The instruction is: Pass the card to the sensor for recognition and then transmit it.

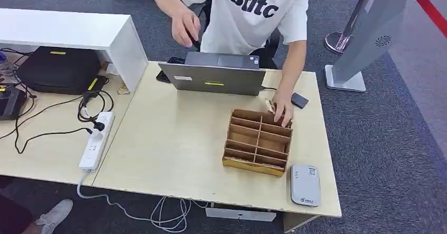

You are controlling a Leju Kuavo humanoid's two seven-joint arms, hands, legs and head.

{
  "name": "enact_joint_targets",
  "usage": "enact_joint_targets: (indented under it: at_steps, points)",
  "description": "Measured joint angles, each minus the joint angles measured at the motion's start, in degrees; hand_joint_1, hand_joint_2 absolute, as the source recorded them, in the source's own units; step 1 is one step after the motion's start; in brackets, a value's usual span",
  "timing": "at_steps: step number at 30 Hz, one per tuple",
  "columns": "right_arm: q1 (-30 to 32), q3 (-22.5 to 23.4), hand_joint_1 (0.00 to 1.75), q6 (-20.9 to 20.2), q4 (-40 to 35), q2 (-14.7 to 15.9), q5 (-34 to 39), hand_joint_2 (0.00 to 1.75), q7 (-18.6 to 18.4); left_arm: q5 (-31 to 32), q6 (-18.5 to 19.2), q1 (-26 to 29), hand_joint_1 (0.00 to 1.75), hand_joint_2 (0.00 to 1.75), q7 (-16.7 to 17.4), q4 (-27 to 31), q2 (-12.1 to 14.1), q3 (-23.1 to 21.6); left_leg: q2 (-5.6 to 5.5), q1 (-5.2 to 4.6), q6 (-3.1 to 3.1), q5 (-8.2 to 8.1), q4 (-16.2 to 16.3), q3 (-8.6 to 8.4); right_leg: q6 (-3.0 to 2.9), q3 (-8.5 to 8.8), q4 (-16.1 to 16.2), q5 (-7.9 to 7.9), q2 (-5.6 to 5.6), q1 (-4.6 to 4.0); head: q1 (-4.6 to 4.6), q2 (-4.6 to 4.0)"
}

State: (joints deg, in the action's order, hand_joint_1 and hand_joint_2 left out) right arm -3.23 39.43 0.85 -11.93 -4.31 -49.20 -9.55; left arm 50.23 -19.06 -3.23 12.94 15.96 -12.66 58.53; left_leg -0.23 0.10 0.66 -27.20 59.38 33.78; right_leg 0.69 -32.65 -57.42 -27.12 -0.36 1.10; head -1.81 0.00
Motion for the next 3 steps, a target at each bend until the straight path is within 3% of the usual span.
enact_joint_targets:
  at_steps: [3]
  points:
    - [0.0,0.1,0.00,0.0,0.0,0.0,0.0,1.75,-0.2,0.2,0.0,0.0,0.00,0.00,0.0,0.0,0.2,0.0,0.00,0.00,0.00,0.00,0.0,0.00,0.00,0.00,0.0,0.00,0.00,0.00,0.00,0.00]
